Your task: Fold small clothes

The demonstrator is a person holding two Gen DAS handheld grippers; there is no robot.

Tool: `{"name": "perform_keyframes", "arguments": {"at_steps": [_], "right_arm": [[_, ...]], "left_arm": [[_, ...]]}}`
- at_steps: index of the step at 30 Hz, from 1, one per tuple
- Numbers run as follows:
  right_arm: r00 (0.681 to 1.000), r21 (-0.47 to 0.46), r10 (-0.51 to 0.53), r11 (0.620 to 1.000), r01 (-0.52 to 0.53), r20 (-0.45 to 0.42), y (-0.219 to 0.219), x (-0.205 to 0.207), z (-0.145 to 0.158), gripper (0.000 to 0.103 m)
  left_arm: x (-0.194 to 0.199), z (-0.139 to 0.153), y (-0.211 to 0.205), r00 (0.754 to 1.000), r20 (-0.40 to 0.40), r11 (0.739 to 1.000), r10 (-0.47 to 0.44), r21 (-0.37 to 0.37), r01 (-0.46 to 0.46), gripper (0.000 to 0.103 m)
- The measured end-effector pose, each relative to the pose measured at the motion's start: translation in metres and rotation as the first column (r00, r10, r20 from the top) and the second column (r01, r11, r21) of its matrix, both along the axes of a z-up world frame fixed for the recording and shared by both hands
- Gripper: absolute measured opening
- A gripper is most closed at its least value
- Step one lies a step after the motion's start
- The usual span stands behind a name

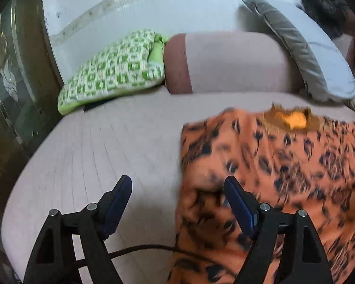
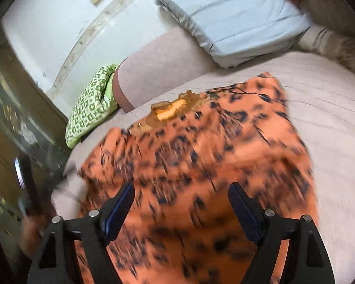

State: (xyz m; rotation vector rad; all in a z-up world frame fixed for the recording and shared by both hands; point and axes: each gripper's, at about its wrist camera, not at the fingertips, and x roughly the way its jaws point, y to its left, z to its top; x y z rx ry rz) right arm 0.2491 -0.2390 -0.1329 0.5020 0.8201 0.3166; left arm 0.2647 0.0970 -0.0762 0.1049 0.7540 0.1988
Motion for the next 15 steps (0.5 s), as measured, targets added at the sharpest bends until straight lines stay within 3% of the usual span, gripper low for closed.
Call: {"name": "perform_keyframes", "arguments": {"at_steps": [2,5,7,8,10,11,13,15], "right_arm": [[0.998,-0.045,-0.042,0.998,0.04,-0.054,-0.001,0.033,-0.004,0.084],[0.987,-0.083,-0.028,0.996,0.015,-0.157,0.008,0.075,-0.023,0.082],[0.974,-0.123,0.018,0.991,-0.047,-0.228,0.022,0.089,-0.038,0.056],[0.968,-0.162,0.023,0.985,-0.065,-0.251,0.028,0.091,-0.042,0.02],[0.964,-0.208,0.05,0.972,-0.107,-0.261,0.039,0.095,-0.04,0.014],[0.964,-0.233,0.066,0.964,-0.128,-0.257,0.043,0.095,-0.035,0.011],[0.971,-0.29,0.086,0.945,-0.15,-0.224,0.05,0.097,-0.017,0.01],[0.983,-0.345,0.097,0.927,-0.146,-0.154,0.055,0.099,0.013,0.01]], "left_arm": [[-0.003,-0.005,0.001,0.999,0.008,0.999,-0.033,-0.004,0.033,0.081],[0.002,-0.005,0.009,0.999,0.035,1.0,-0.024,-0.009,0.024,0.081],[0.012,-0.014,0.015,0.999,-0.012,0.999,-0.043,-0.026,0.043,0.081],[0.015,-0.021,0.016,0.998,-0.026,0.999,-0.05,-0.013,0.05,0.079],[0.02,-0.032,0.012,0.996,-0.074,0.997,-0.053,0.045,0.057,0.068],[0.021,-0.035,0.012,0.994,-0.092,0.997,-0.057,0.042,0.061,0.064],[0.019,-0.035,0.011,0.993,-0.1,0.998,-0.063,0.021,0.066,0.043],[0.015,-0.029,0.013,0.996,-0.075,0.999,-0.045,0.0,0.045,0.039]]}}
